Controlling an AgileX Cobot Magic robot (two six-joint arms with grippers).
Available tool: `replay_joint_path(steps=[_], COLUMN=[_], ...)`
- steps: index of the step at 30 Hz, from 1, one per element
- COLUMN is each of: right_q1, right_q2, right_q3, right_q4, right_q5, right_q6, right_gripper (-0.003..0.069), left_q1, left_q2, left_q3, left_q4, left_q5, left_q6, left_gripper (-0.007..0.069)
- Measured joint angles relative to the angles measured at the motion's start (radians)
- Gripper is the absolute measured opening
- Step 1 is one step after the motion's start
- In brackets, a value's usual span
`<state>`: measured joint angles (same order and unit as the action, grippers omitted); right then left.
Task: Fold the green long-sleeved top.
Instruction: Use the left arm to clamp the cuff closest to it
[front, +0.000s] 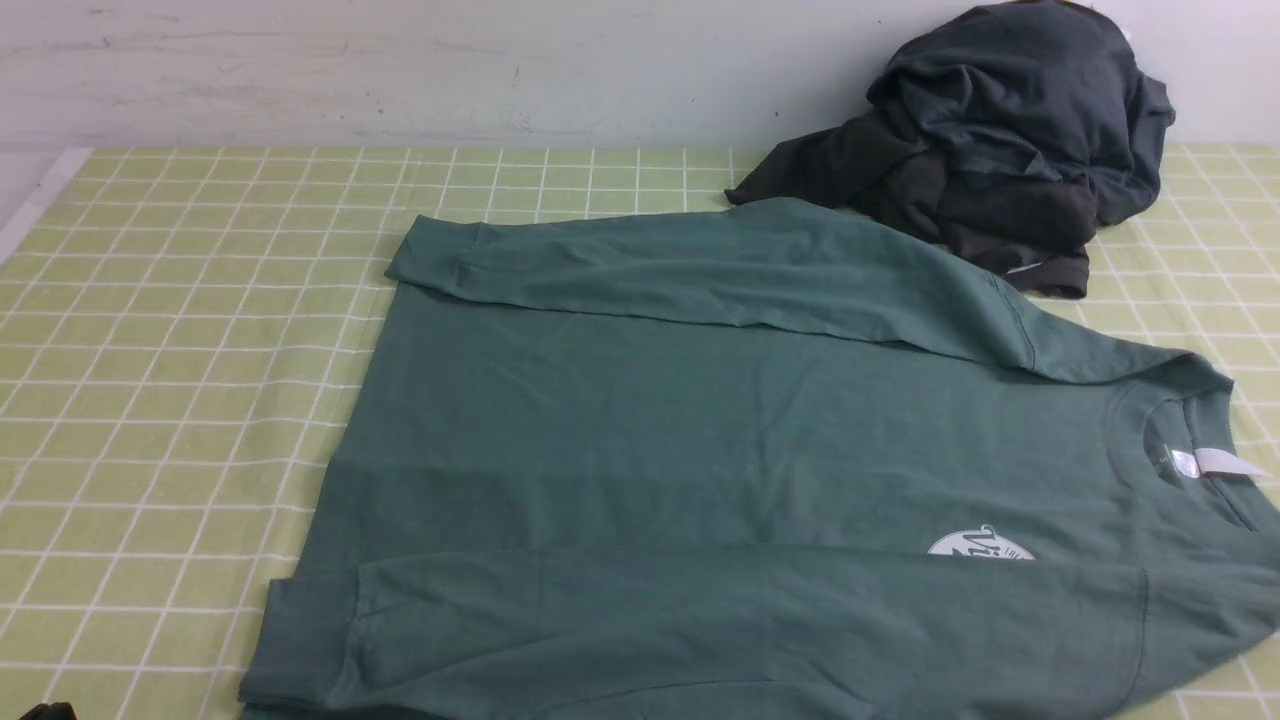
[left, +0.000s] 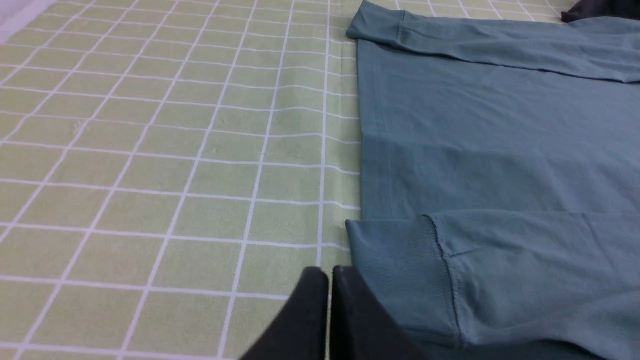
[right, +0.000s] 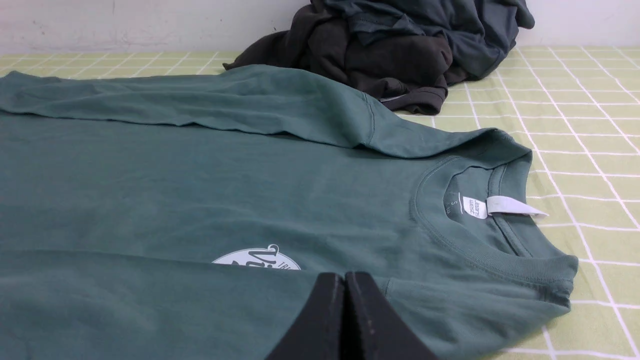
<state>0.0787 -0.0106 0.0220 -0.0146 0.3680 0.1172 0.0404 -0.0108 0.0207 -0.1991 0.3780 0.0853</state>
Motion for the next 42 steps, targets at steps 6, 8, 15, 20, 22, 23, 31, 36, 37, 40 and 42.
replay_joint_path(steps=[6, 8, 15, 20, 22, 23, 31, 36, 37, 40, 42], right_q1=[0.000, 0.000, 0.000, 0.000, 0.000, 0.000, 0.000, 0.000, 0.000, 0.000, 0.000], right_q2=[0.000, 0.000, 0.000, 0.000, 0.000, 0.000, 0.000, 0.000, 0.000, 0.000, 0.000], right_q3=[0.000, 0.000, 0.000, 0.000, 0.000, 0.000, 0.000, 0.005, 0.005, 0.005, 0.005], right_q4=[0.000, 0.000, 0.000, -0.011, -0.027, -0.033, -0.051, -0.063, -0.065, -0.065, -0.064], right_q5=[0.000, 0.000, 0.000, 0.000, 0.000, 0.000, -0.010, -0.143, -0.186, -0.341, -0.441], right_q6=[0.000, 0.000, 0.000, 0.000, 0.000, 0.000, 0.000, 0.000, 0.000, 0.013, 0.033], right_gripper=[-0.0014, -0.0014, -0.0014, -0.0014, -0.0014, -0.0014, -0.0014, -0.0014, -0.0014, -0.0014, -0.0014], left_q1=[0.000, 0.000, 0.000, 0.000, 0.000, 0.000, 0.000, 0.000, 0.000, 0.000, 0.000], left_q2=[0.000, 0.000, 0.000, 0.000, 0.000, 0.000, 0.000, 0.000, 0.000, 0.000, 0.000], left_q3=[0.000, 0.000, 0.000, 0.000, 0.000, 0.000, 0.000, 0.010, 0.010, 0.010, 0.010], left_q4=[0.000, 0.000, 0.000, 0.000, 0.001, 0.001, 0.001, -0.006, -0.010, -0.014, -0.017], left_q5=[0.000, 0.000, 0.000, 0.000, 0.000, 0.000, -0.004, -0.137, -0.181, -0.336, -0.415], left_q6=[0.000, 0.000, 0.000, 0.022, 0.040, 0.046, 0.049, 0.046, 0.046, 0.046, 0.046], left_gripper=[-0.0001, -0.0001, -0.0001, -0.0001, -0.0001, -0.0001, -0.0001, -0.0001, -0.0001, -0.0001, -0.0001])
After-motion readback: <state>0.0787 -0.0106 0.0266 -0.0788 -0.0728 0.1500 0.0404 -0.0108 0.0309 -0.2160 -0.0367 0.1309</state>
